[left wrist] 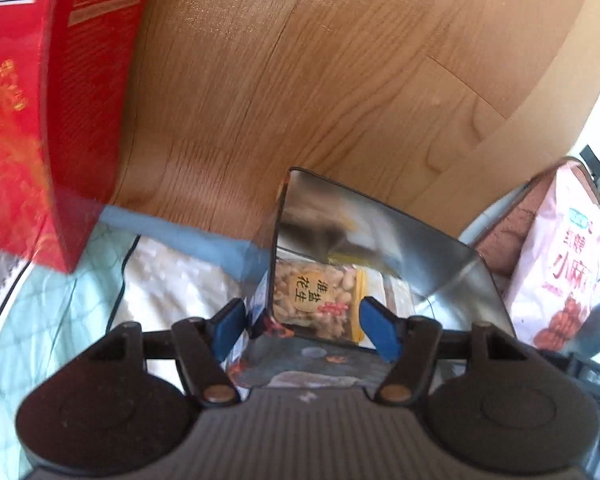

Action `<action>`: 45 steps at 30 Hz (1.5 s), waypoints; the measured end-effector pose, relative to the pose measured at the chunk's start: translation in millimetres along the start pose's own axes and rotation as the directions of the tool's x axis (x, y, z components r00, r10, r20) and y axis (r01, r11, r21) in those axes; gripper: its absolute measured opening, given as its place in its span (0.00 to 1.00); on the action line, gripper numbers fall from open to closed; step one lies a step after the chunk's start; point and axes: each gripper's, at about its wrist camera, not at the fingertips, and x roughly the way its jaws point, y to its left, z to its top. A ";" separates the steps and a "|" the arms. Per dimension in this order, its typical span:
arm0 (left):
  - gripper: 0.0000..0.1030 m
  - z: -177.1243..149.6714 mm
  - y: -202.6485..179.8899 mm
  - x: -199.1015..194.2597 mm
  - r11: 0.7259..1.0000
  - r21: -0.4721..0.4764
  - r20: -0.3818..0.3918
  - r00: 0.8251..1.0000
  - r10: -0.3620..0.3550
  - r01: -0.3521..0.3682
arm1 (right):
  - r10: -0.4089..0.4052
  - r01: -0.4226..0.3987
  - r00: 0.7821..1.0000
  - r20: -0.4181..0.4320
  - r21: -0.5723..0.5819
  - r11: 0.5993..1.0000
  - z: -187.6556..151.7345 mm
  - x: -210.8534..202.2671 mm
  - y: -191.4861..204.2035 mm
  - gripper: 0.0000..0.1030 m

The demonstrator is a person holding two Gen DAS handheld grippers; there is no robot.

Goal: Organize snacks
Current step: 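Lower the peanut bag into the black box and open the left tool, then grasp the pink UHA candy box with the left tool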

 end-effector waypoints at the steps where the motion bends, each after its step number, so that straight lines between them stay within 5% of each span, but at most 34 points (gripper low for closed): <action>1: 0.61 -3.0 -1.8 -4.8 1.000 -0.003 -0.009 1.000 0.006 -0.006 | -0.017 0.017 1.000 0.001 -0.022 1.000 -2.3 -3.0 3.3 0.65; 8: 0.62 -31.7 6.4 -41.1 0.999 -0.024 0.004 0.999 -0.038 0.038 | -0.019 0.017 0.999 -0.025 -0.088 0.996 -29.3 -31.7 5.9 0.66; 13: 0.67 -48.9 26.8 -108.1 0.997 0.014 0.097 0.992 -0.083 0.082 | -0.026 0.034 0.997 0.071 -0.116 0.993 -44.4 -86.6 3.7 0.66; 19: 0.68 -93.9 64.0 -124.8 0.993 0.000 0.010 0.993 -0.114 0.114 | 0.163 -0.176 0.979 -0.121 -0.108 0.978 -110.2 -140.9 15.8 0.64; 25: 0.65 -112.5 89.1 -107.3 0.978 -0.111 -0.025 0.983 -0.181 0.177 | 0.149 -0.202 0.954 -0.259 -0.192 0.960 -155.5 -94.4 75.6 0.56; 30: 0.33 -123.9 99.7 -96.5 0.935 -0.227 -0.030 0.958 -0.286 0.273 | 0.082 -0.126 0.954 -0.289 -0.137 0.983 -156.7 -32.5 81.5 0.54; 31: 0.17 -124.8 99.9 -92.1 0.930 -0.237 -0.037 0.954 -0.296 0.280 | 0.088 -0.126 0.948 -0.306 -0.108 0.986 -154.4 -22.7 77.2 0.53; 32: 0.12 -127.1 97.9 -87.5 0.925 -0.243 -0.046 0.949 -0.312 0.292 | 0.091 -0.122 0.943 -0.321 -0.077 0.990 -148.8 -11.3 87.9 0.52; 35: 0.12 -130.6 94.4 -88.4 0.932 -0.226 -0.035 0.954 -0.299 0.284 | 0.104 -0.134 0.948 -0.302 -0.078 0.988 -149.5 -5.5 95.9 0.49; 37: 0.11 -132.0 93.8 -92.5 0.921 -0.230 -0.036 0.943 -0.332 0.315 | 0.168 -0.199 0.937 -0.307 -0.071 0.977 -150.5 -10.0 103.3 0.24; 45: 0.09 -135.8 103.7 -123.4 0.911 -0.238 0.035 0.941 -0.337 0.335 | 0.142 -0.193 0.956 -0.258 -0.183 0.964 -150.4 -50.1 103.3 0.26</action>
